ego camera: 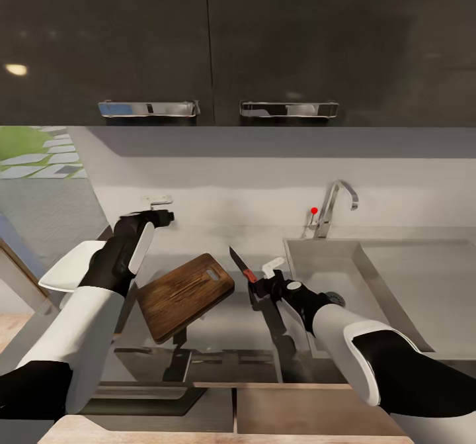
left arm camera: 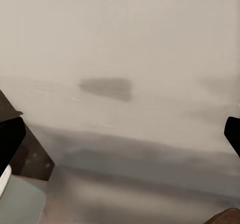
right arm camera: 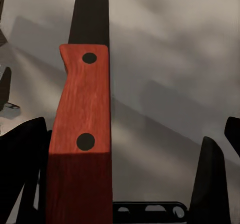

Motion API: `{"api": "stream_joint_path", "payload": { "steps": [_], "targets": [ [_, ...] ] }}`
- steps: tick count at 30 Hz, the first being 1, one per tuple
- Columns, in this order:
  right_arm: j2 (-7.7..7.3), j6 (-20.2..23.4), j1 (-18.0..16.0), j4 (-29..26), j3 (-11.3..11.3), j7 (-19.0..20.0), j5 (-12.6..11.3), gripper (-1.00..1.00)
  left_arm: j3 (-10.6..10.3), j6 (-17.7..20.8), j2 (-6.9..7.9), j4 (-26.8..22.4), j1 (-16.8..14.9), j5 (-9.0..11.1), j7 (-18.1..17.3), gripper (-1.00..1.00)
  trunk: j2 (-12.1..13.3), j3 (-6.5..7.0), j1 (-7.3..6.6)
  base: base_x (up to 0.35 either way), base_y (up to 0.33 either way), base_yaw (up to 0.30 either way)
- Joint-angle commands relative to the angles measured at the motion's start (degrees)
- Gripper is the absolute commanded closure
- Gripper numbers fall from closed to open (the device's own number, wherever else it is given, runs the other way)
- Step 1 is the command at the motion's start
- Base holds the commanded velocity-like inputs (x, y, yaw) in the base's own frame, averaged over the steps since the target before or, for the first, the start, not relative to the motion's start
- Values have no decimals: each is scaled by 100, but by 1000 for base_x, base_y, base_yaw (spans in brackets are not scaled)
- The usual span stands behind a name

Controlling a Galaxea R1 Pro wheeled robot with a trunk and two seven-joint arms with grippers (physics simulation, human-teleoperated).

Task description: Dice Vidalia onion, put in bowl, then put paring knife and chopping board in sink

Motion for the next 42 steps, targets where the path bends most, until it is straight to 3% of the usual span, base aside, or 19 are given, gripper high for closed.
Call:
{"api": "stream_joint_path", "payload": {
  "steps": [1, 14, 15, 42],
  "targets": [
    [2, 1, -4, 90, 152, -7, 78, -100, -22, 19, 9, -5, -6, 60, 54, -100, -7, -13, 6, 0, 0, 0],
    [11, 6, -3, 92, 153, -7, 78, -100, -22, 19, 119, -5, -6, 60, 54, -100, -7, -13, 6, 0, 0, 0],
    [12, 6, -2, 93, 154, -7, 78, 100, -22, 19, 119, -5, -6, 60, 54, -100, -7, -13, 6, 0, 0, 0],
    [4, -3, 0, 86, 147, -6, 78, 100, -22, 19, 125, -1, -6, 60, 54, -100, -7, -7, 6, 0, 0, 0]
  ]
}}
